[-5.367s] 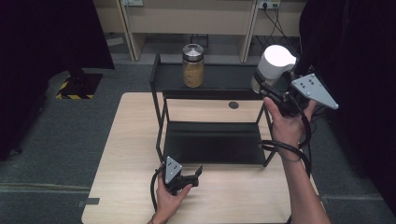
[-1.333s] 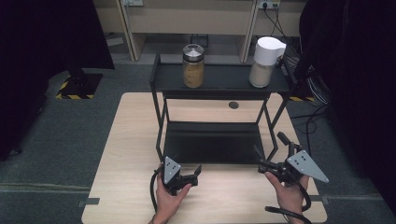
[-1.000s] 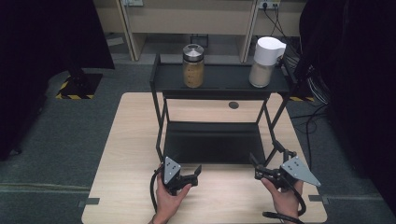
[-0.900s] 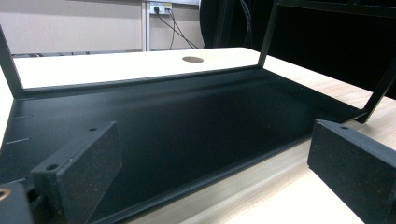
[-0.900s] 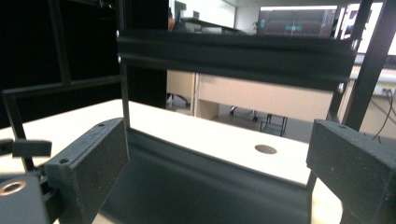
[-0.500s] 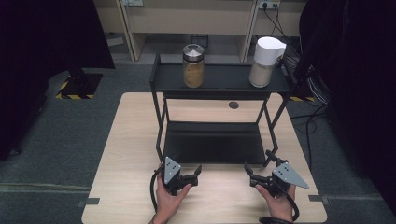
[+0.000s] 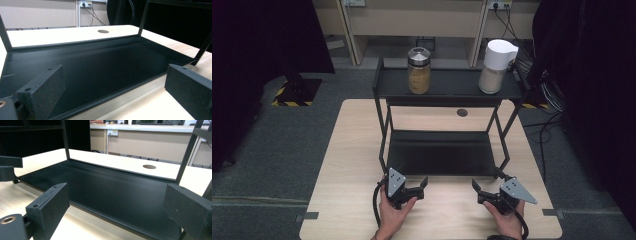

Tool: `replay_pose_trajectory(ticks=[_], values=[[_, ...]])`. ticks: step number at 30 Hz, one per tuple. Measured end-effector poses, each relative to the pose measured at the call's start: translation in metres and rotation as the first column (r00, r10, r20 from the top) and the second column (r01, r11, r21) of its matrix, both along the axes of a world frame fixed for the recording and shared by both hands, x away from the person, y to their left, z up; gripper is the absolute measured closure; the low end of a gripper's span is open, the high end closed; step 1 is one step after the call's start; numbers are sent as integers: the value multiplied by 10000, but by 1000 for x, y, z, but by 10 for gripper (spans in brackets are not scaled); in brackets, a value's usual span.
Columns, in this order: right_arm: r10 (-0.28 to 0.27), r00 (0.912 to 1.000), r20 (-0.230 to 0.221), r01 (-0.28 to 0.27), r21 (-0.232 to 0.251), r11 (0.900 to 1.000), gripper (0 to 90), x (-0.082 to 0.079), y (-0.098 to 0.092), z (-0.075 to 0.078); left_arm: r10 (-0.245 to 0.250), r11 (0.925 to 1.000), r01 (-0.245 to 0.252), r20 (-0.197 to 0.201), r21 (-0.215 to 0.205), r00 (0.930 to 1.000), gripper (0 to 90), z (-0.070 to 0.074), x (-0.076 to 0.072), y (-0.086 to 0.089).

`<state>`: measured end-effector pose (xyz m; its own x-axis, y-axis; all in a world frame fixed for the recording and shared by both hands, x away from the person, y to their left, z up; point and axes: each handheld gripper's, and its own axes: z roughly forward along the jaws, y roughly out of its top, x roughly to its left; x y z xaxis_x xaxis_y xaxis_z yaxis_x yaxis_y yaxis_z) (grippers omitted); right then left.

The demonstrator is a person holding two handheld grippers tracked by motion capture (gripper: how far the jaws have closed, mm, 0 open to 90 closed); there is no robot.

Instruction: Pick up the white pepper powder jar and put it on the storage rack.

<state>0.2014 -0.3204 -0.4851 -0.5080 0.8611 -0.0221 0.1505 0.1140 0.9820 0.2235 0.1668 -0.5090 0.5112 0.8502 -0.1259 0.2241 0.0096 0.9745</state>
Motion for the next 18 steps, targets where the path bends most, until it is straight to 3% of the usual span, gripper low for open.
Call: replay_pose_trajectory(ticks=[18], values=[[-128, 9994, -317, 126, -50, 9999, 66, 2, 1, -10, -37, 10000, 37, -16, 17, 10000, 22, 0, 1, 0]])
